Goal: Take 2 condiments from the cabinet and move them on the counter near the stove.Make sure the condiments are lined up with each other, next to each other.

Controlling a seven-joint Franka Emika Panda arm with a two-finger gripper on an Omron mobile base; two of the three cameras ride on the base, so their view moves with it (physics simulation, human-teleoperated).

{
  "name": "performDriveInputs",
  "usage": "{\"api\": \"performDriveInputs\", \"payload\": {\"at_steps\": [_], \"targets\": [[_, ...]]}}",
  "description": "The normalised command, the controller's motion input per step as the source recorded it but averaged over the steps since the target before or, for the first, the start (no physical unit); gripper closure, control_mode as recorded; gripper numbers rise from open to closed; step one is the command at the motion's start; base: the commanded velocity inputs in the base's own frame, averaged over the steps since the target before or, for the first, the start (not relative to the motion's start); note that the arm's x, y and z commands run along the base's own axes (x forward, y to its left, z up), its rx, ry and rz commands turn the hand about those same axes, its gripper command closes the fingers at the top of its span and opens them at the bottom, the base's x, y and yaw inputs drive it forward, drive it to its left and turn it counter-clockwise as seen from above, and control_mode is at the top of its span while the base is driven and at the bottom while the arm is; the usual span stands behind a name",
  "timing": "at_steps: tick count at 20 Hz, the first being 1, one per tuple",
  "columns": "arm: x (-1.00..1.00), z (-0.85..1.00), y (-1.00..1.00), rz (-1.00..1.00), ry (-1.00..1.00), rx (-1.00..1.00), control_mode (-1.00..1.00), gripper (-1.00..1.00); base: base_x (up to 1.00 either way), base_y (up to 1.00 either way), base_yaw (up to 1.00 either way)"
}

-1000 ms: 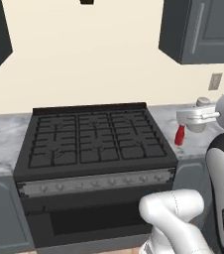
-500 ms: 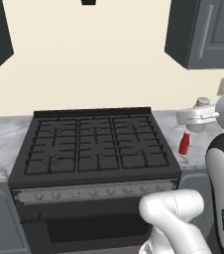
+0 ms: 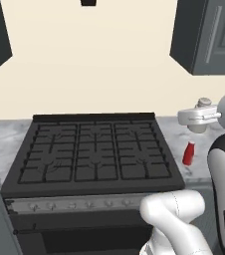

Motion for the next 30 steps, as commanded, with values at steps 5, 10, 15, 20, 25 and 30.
{"api": "performDriveInputs", "payload": {"at_steps": [5, 10, 15, 20, 25, 30], "targets": [[0.00, 0.00, 0.00, 0.00, 0.00, 0.00, 1.00, 1.00, 0.38, -0.06, 0.07], [0.00, 0.00, 0.00, 0.00, 0.00, 0.00, 1.00, 1.00, 0.34, -0.09, 0.06], [0.00, 0.00, 0.00, 0.00, 0.00, 0.00, 1.00, 1.00, 0.25, -0.04, 0.02], [0.00, 0.00, 0.00, 0.00, 0.00, 0.00, 1.00, 1.00, 0.00, 0.00, 0.00], [0.00, 0.00, 0.00, 0.00, 0.00, 0.00, 1.00, 1.00, 0.00, 0.00, 0.00], [0.00, -0.15, -0.31, 0.06, 0.00, 0.00, -1.00, 1.00, 0.00, 0.00, 0.00]]}}
